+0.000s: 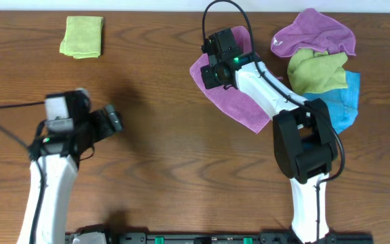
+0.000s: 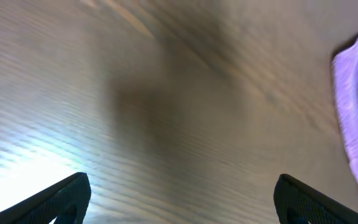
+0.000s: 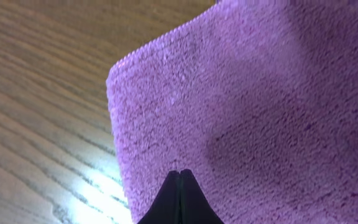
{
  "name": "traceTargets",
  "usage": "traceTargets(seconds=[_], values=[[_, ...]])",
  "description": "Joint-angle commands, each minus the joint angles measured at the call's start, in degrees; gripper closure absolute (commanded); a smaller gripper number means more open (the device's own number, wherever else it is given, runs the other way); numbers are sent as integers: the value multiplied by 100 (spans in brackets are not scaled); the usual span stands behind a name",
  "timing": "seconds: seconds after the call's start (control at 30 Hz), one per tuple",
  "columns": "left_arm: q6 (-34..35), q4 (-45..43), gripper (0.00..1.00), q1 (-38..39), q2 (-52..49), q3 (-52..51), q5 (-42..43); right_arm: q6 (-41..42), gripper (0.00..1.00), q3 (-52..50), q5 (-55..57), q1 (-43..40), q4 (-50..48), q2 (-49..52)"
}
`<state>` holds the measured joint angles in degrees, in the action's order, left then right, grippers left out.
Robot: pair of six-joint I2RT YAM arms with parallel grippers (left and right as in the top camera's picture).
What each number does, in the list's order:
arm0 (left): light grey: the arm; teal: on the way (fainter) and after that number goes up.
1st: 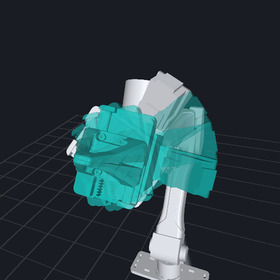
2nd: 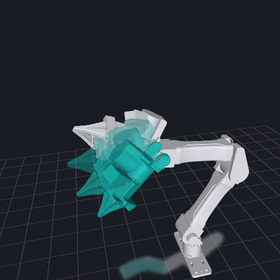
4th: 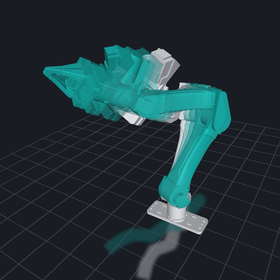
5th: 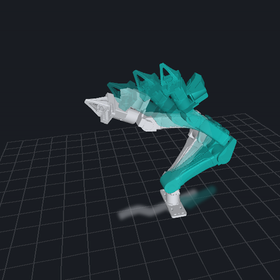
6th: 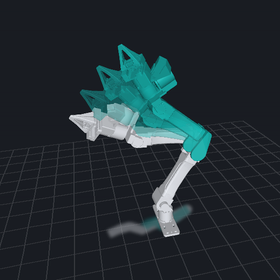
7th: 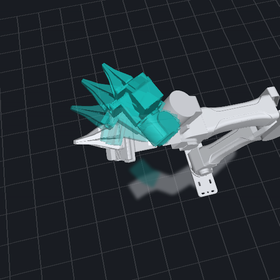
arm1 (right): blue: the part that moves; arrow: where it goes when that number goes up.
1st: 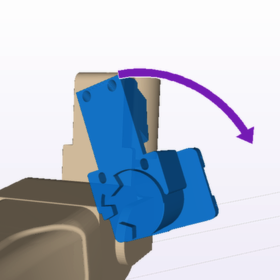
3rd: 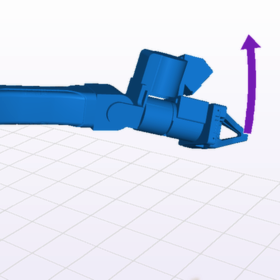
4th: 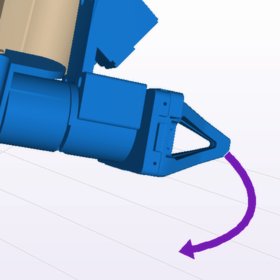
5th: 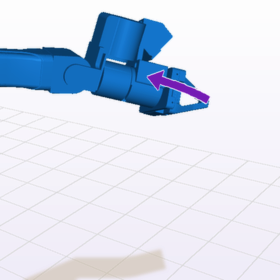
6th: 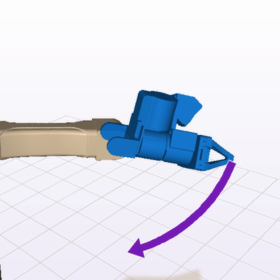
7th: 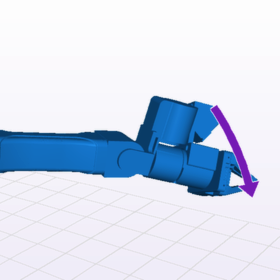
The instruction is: Fold the cloth
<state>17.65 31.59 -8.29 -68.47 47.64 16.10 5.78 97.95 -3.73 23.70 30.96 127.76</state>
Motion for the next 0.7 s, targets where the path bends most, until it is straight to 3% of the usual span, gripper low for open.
traceTargets(seconds=[0.0,0.33,0.67], values=[[-138,76,5,-111,212,155,197,-72,99,7,133,50,-63,203],[-140,131,5,-107,238,153,195,-70,99,7,-48,455,33,695],[-138,94,5,-251,238,153,153,-68,99,9,-1132,1335,-39,706]])
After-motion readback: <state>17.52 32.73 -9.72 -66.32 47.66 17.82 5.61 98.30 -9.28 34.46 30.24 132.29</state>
